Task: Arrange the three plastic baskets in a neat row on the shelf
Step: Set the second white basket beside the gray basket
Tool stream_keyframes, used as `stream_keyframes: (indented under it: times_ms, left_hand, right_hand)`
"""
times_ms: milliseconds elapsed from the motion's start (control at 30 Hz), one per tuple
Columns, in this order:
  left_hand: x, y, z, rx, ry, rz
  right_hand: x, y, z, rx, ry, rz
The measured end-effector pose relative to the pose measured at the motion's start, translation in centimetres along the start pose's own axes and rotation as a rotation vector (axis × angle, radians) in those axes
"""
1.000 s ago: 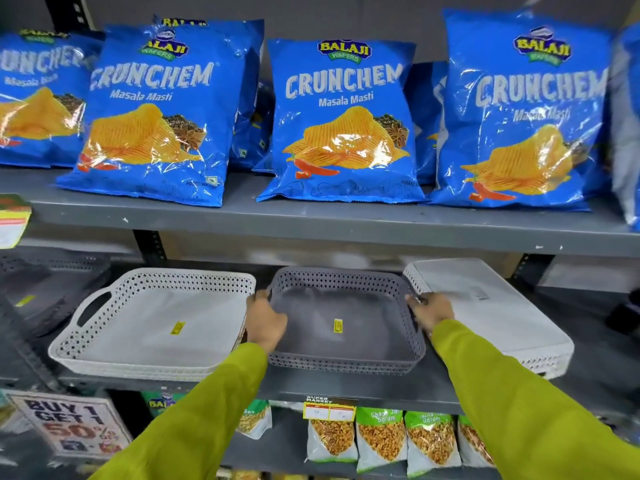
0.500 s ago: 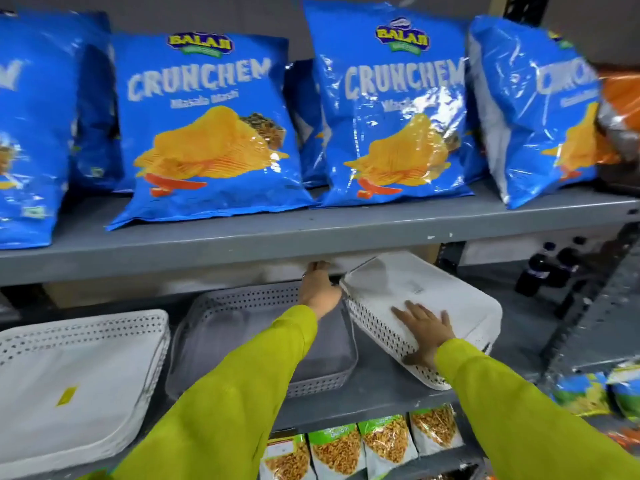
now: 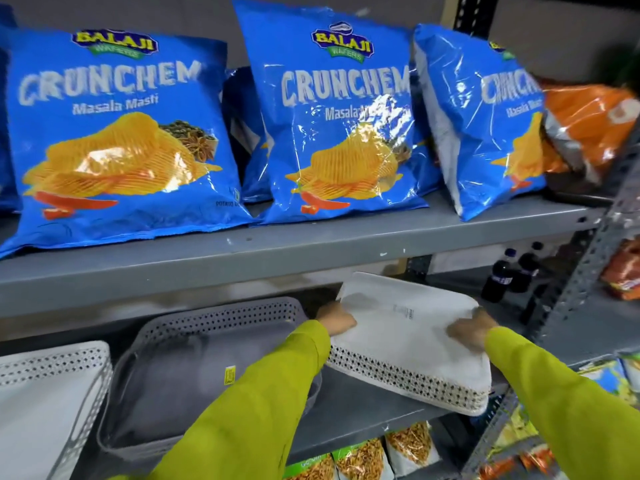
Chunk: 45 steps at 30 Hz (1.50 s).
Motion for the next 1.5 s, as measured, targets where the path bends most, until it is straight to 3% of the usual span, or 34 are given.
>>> stream_keyframes:
  times_ms: [67, 167, 233, 333, 433, 533, 600, 667, 767, 833, 900, 967, 1033, 1167, 1267, 1400, 1500]
  left_hand:
    - [-0.3, -0.2, 0.2, -0.032, 0.009, 0.2]
    - [-1.4, -0.3, 0.5, -0.02, 0.124, 0.476]
    - [-3.1, -0.1, 0.8, 0.057, 0.269, 0.7]
    - [-5.3, 0.4, 1.2, 0.217, 0.358, 0.993]
    - [-4.2, -2.7, -3.1, 0.166, 0.301, 0.999]
    - [-2.9, -2.8, -0.6, 0.068, 0.119, 0.95]
    - [-2.6, -1.5, 2.6, 0.057, 0.004, 0.916]
    - [-2.4, -1.0, 4.2, 0.037, -0.069, 0.895]
    - [-1.8, -1.2, 5.7, 0.0, -0.13, 0.686]
    - [-1.3, -2.0, 5.8, -0.022, -0.037, 0.585]
    - [-1.8, -2.7, 5.6, -0.017, 0.168, 0.371]
    - [-2.1, -2.5, 5.8, -0.005, 0.297, 0.091]
    - [-1.6, -2.1, 6.2, 0.023, 0.306, -0.086]
    - [-1.2, -1.9, 7.6, 0.105, 0.323, -0.341]
    - [-3.2, -3.3, 9.9, 0.2, 0.534, -0.325]
    - [-9.1, -11.9, 14.1, 0.093, 0.831, -0.366]
    - [-13.5, -21.3, 18.6, -0.191, 0.833, -0.375]
  right_hand:
    - [0.6, 1.3, -1.7, 0.1, -0.021, -0.18]
    - [-0.4, 1.2, -2.7, 0.106, 0.091, -0.451]
    - [-1.7, -0.1, -2.2, -0.044, 0.193, -0.67]
    - [-3.8, -2.1, 0.3, -0.272, 0.415, -1.069]
    - [-4.5, -2.4, 1.5, -0.26, 0.368, -1.252]
    - [-4.2, -1.7, 2.7, -0.159, 0.23, -1.111]
    - [-4.8, 0.0, 2.2, -0.123, 0.235, -1.065]
    - [-5.6, 1.6, 1.4, -0.091, 0.221, -1.022]
    - [-4.9, 2.0, 2.9, 0.018, 0.13, -0.973]
    - [-3.6, 2.1, 3.4, 0.09, 0.039, -0.915]
    - [-2.3, 2.7, 2.5, 0.202, -0.042, -0.681]
    - [-1.8, 3.6, -0.5, 0.207, -0.092, -0.295]
    - [-2.2, 2.9, 0.8, 0.232, 0.069, -0.034]
    - [-1.6, 1.8, 4.8, 0.213, 0.256, 0.194]
    - [1.3, -2.3, 7.4, -0.055, 0.335, 0.28]
    - [10.0, -8.7, 10.9, -0.299, 0.02, 0.229]
    - [17.0, -11.6, 13.2, -0.293, -0.227, 0.337]
Point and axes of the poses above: each hand's wrist, its own z-axis away from the middle knuckle, its own x-axis out of the palm, y = z × x, the point moved 6 cm from there along -z, towards the middle knuckle, and after that the axes turned 9 degrees about -y, right-handed, at the moved point
